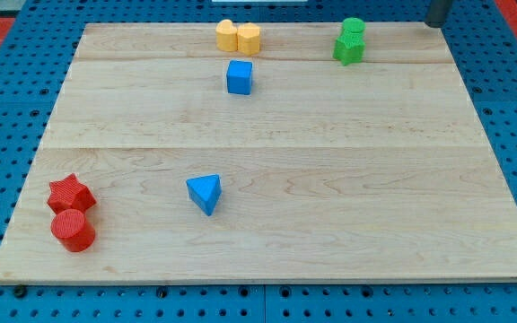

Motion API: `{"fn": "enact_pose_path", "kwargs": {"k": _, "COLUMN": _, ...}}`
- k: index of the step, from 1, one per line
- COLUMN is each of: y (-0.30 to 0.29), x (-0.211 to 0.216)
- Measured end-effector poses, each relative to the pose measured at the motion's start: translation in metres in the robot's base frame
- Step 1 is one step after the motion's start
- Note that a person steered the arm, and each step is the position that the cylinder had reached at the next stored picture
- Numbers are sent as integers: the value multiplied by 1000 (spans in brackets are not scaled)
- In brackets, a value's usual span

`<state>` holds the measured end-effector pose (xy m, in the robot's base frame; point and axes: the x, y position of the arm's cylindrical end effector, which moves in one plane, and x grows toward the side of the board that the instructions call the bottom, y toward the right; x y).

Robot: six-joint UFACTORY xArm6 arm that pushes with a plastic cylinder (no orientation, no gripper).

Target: Nudge the green blocks

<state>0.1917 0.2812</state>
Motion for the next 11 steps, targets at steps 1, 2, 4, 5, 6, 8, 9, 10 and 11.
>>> {"fn": "enact_pose_path", "kwargs": {"k": 1, "y": -8, "x": 0}}
{"fn": "enact_pose_path", "kwargs": {"k": 2, "y": -36, "x": 0}}
{"fn": "enact_pose_path", "kwargs": {"k": 4, "y": -93, "x": 0}}
{"fn": "enact_pose_path", "kwargs": {"k": 5, "y": -113, "x": 0}}
{"fn": "enact_pose_path", "kwargs": {"k": 6, "y": -170, "x": 0}}
{"fn": "enact_pose_path", "kwargs": {"k": 8, "y": -238, "x": 15}}
{"fn": "enact_pose_path", "kwargs": {"k": 9, "y": -209, "x": 27}}
{"fn": "enact_pose_path", "kwargs": {"k": 10, "y": -163, "x": 23}}
{"fn": "enact_pose_path", "kwargs": {"k": 11, "y": -175, "x": 23}}
